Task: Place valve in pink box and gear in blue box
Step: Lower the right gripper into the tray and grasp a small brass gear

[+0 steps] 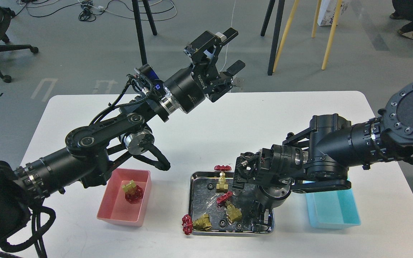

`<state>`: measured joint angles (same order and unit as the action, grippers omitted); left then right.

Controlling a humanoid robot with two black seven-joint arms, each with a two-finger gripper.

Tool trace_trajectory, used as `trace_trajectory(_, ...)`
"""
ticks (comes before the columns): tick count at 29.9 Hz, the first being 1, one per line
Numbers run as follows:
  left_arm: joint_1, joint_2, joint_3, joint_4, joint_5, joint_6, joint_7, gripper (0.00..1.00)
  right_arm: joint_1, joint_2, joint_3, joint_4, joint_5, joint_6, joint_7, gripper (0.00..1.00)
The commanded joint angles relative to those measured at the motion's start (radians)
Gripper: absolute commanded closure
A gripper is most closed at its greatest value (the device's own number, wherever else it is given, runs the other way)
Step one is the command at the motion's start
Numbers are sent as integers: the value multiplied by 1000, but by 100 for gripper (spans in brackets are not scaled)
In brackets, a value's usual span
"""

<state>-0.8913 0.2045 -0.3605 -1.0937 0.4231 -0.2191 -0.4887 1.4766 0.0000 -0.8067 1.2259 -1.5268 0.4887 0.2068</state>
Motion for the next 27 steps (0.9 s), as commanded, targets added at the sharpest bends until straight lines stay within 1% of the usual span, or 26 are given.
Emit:
trace_trajectory(1, 0, 1, 0, 0, 0, 0, 0, 11, -16, 0, 0, -16, 0, 0, 0, 44)
trace_trajectory(5, 0, 1, 0, 0, 0, -2, 0, 11, -22, 0, 1, -20, 2, 0, 2, 46)
trace_trajectory(17, 0, 1, 0, 0, 0, -2, 0, 10, -15, 0, 21, -9, 8, 0, 8, 47)
trace_trajectory(27, 0, 3, -1, 0, -1, -2, 0, 10, -25, 0, 20, -14, 8, 0, 8, 54)
